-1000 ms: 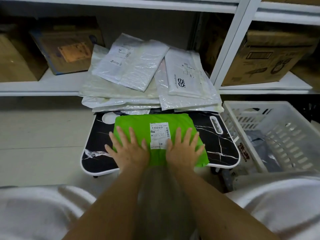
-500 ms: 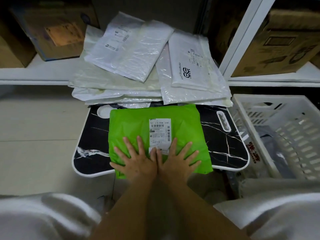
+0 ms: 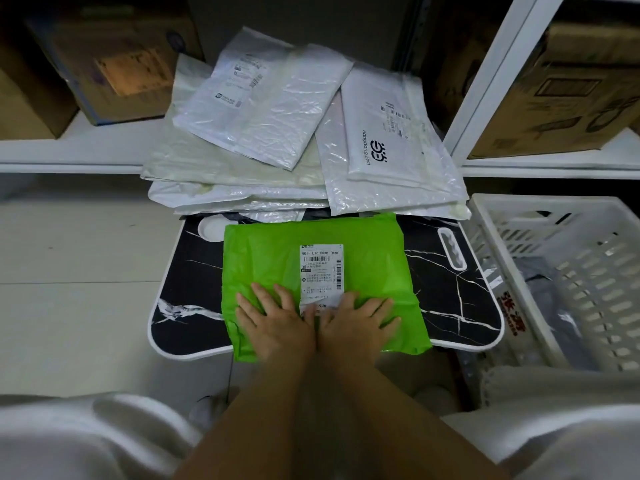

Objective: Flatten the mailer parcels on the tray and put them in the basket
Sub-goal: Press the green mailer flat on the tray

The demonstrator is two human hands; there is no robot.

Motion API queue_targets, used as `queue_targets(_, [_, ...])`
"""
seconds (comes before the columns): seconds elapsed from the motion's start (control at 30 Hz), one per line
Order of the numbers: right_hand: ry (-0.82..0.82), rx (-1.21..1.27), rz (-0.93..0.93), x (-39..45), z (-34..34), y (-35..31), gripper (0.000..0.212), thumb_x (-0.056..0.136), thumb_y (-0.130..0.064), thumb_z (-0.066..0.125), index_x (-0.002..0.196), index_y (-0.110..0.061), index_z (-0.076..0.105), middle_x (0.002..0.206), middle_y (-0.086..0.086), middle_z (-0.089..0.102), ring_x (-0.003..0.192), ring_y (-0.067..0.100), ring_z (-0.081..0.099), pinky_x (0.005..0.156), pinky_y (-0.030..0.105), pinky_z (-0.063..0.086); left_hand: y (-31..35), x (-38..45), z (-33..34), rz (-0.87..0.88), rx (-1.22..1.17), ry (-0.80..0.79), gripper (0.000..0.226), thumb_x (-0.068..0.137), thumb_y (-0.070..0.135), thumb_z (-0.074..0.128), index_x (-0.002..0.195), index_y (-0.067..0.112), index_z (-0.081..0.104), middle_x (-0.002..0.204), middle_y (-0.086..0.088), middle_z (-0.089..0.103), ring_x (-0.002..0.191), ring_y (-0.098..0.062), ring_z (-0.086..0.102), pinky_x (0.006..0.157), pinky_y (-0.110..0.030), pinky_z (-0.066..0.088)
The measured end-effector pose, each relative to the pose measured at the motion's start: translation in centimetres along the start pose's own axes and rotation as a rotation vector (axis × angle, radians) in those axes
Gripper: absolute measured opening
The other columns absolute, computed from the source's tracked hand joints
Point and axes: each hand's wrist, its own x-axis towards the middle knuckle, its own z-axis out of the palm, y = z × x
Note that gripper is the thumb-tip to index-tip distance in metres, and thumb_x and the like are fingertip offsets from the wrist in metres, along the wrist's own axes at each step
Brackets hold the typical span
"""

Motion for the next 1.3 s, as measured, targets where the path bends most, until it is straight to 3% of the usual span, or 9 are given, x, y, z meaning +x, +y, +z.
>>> queue_targets(0.1, [0.218, 0.079, -0.117, 1.6, -1.8, 0.2, 0.038, 0.09, -0.041, 0.05, 0.117, -0.016, 0.057, 0.135, 0.024, 0.048, 0.138, 0.04, 0.031, 0.11, 0.064, 0.018, 0.5, 0.2, -1.6, 0.021, -0.107, 0.186, 0.062, 0.094, 0.06, 0.021, 0.131, 0.017, 0.044, 0.146, -0.019, 0.032, 0.144, -0.042, 0.005, 0.115, -0.055, 0.01])
queue_targets(0.2, [0.058, 0.008, -0.302, 3.9, -2.9, 0.5, 0.06, 0.095, -0.059, 0.03, 0.149, -0.035, 0.019, 0.16, 0.016, 0.002, 0.146, 0.042, -0.006, 0.111, 0.064, -0.002, 0.9, 1.8, -1.9, 0.077, -0.114, 0.141, 0.07, 0.093, 0.064, 0.014, 0.151, 0.025, 0.007, 0.159, -0.016, -0.005, 0.143, -0.045, -0.011, 0.113, -0.06, 0.002])
queue_targets(0.3, [-0.087, -0.011, -0.314, 5.2, -2.3, 0.8, 0.069, 0.09, -0.073, 0.018, 0.149, -0.047, -0.007, 0.159, 0.013, -0.019, 0.141, 0.048, -0.018, 0.109, 0.069, -0.004, 0.4, 3.2, -0.6, 0.12, -0.087, 0.058, 0.063, 0.091, 0.067, 0.006, 0.144, 0.044, -0.02, 0.155, -0.007, -0.029, 0.14, -0.046, -0.021, 0.108, -0.07, 0.004])
queue_targets(0.73, [-0.176, -0.115, -0.285, 5.6, -1.7, 0.4, 0.069, 0.09, -0.071, 0.009, 0.146, -0.043, -0.021, 0.158, 0.014, -0.022, 0.141, 0.049, -0.019, 0.107, 0.072, -0.005, 0.8, 3.7, 0.8, 0.088, -0.107, 0.06, 0.06, 0.094, 0.062, 0.012, 0.147, 0.046, -0.01, 0.158, -0.008, -0.019, 0.141, -0.045, -0.017, 0.108, -0.07, 0.004])
queue_targets(0.93, [-0.161, -0.109, -0.298, 5.7, -1.8, 0.3, 0.07, 0.09, -0.071, 0.012, 0.149, -0.041, -0.014, 0.16, 0.014, -0.012, 0.142, 0.048, -0.013, 0.108, 0.071, -0.001, 0.6, 4.0, 1.0, 0.102, -0.109, 0.061, 0.063, 0.09, 0.063, 0.008, 0.149, 0.043, 0.002, 0.16, -0.011, -0.008, 0.142, -0.047, -0.01, 0.106, -0.07, 0.003])
queue_targets(1.03, [-0.131, -0.125, -0.302, 5.7, -2.1, 0.4, 0.07, 0.09, -0.071, 0.014, 0.151, -0.039, 0.0, 0.159, 0.014, 0.007, 0.143, 0.045, 0.0, 0.108, 0.066, 0.007, 0.5, 3.8, 0.5, 0.094, -0.098, 0.094, 0.068, 0.087, 0.06, 0.013, 0.144, 0.032, 0.037, 0.153, -0.019, 0.028, 0.138, -0.049, 0.02, 0.105, -0.068, 0.017])
queue_targets(1.13, [0.037, -0.072, -0.289, 5.9, -2.9, 0.0, 0.053, 0.094, -0.059, 0.025, 0.138, -0.031, 0.037, 0.135, 0.013, 0.04, 0.129, 0.032, 0.031, 0.101, 0.052, 0.026, 0.2, 4.3, -1.8, 0.089, -0.108, 0.241, 0.042, 0.092, 0.047, 0.033, 0.109, 0.019, 0.058, 0.114, -0.012, 0.059, 0.111, -0.035, 0.051, 0.102, -0.055, 0.033])
queue_targets(1.2, [0.225, 0.011, -0.323, 6.7, -3.4, -1.1, 0.041, 0.093, -0.046, 0.031, 0.119, -0.024, 0.054, 0.126, 0.011, 0.05, 0.124, 0.027, 0.04, 0.099, 0.051, 0.03, 0.3, 5.6, -3.7, 0.09, -0.116, 0.339, 0.033, 0.093, 0.04, 0.035, 0.107, 0.019, 0.056, 0.108, -0.008, 0.057, 0.106, -0.029, 0.05, 0.104, -0.052, 0.031])
queue_targets(1.3, [0.156, 0.002, -0.485, 8.5, -3.6, -3.3, 0.049, 0.095, -0.049, 0.028, 0.139, -0.032, 0.041, 0.155, 0.012, 0.026, 0.146, 0.033, 0.014, 0.11, 0.063, 0.009, 0.5, 8.5, -4.8, 0.191, -0.054, 0.223, 0.05, 0.097, 0.047, 0.024, 0.146, 0.037, 0.021, 0.155, -0.01, 0.018, 0.143, -0.035, 0.011, 0.113, -0.061, 0.007])
